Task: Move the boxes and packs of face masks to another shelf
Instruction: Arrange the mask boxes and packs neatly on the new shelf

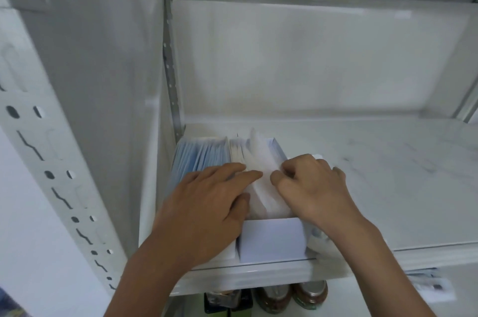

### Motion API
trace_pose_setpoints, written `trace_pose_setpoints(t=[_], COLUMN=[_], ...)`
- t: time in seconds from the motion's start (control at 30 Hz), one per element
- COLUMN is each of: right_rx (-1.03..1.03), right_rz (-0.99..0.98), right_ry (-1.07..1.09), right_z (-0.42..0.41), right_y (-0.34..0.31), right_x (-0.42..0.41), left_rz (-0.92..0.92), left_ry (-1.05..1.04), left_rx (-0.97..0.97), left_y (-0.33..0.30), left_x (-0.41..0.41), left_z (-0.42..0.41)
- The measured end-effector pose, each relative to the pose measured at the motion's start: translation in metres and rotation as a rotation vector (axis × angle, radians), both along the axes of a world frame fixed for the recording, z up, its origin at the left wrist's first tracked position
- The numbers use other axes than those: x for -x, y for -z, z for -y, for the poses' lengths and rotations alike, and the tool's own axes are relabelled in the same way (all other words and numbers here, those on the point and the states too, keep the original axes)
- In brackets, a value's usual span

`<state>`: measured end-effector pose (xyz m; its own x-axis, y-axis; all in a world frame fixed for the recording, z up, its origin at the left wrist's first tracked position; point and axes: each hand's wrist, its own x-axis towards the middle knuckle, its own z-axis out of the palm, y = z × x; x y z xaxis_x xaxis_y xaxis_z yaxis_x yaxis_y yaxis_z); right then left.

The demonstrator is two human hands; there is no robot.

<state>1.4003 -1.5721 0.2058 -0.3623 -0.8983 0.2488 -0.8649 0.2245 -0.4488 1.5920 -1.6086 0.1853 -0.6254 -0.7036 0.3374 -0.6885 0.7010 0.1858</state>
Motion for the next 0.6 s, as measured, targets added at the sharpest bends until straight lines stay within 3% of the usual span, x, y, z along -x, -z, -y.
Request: trace_pose_setpoints(t=[0.13,0.3,0.6], right_rx=[-0.089,-0.029,-0.168], right_rz=[-0.147,-0.408,-0.375], right_ry=[0.037,0.057,-0.058], right_z=[-0.007,-0.022,-0.026], right_y=[0.001,-0.003,-0.002], right_x=[-0.012,-0.017,-0.021], left_rz=[0.026,0.043,0.076], left_ry=[0.003,0.009,0.01], left_rx=[0.014,0.033,0.04], left_y=[0.001,0.003,0.002], left_x=[0.0,-0.001,0.0], left_z=[0.001,0.001,-0.001])
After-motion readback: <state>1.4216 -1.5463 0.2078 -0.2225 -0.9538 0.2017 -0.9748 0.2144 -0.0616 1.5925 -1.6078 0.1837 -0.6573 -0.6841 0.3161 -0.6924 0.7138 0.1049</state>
